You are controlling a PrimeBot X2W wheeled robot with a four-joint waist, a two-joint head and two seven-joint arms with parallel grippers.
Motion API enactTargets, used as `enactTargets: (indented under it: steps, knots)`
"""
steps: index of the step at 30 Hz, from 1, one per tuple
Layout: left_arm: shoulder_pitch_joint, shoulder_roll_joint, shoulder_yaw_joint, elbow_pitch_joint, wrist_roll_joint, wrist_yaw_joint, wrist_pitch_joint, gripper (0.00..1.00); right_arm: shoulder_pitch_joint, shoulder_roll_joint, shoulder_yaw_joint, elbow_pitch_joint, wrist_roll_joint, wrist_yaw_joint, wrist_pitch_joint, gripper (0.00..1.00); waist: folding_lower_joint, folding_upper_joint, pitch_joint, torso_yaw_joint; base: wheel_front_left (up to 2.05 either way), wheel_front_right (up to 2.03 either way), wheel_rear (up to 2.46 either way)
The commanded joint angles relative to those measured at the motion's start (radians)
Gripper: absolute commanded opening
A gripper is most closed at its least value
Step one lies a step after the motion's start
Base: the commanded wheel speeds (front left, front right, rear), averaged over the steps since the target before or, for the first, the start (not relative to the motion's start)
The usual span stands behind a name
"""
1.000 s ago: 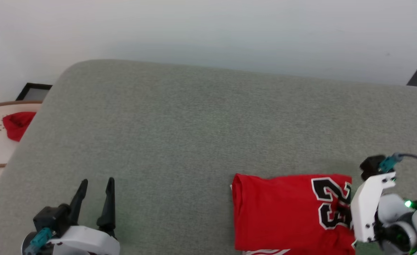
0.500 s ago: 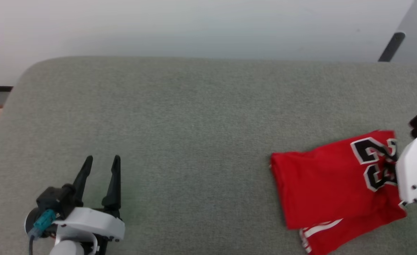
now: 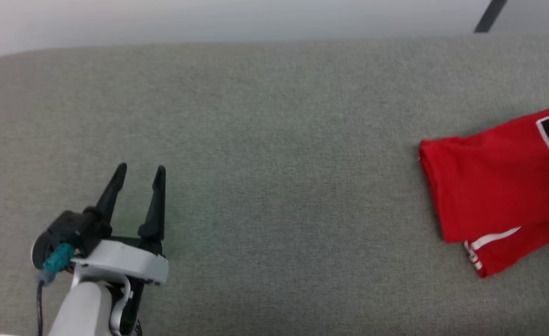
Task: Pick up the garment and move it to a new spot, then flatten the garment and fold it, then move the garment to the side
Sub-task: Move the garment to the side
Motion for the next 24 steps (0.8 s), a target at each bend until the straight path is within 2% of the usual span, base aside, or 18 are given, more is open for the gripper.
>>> enactTargets:
  steps: [1,11,24]
  knots:
    - [-0.019,0.007,-0.004,-0.006,0.006,-0.003,-0.003,1.0,-0.026,-0.013,0.01,0.01,-0.004,-0.001,-0.025,0.0,0.0,0.0,0.048,-0.036,0.0,0.0,0.0]
    - [-0.071,0.029,-0.019,-0.028,0.02,-0.003,-0.002,1.0,-0.14,-0.097,0.075,0.141,-0.011,-0.001,-0.171,0.0,0.0,0.0,0.135,-0.09,0.0,0.0,0.0]
    - [-0.145,0.053,-0.063,-0.034,0.018,-0.003,-0.002,1.0,-0.239,-0.187,0.14,0.317,-0.086,-0.001,-0.357,0.0,0.0,0.0,0.218,-0.102,0.0,0.0,0.0]
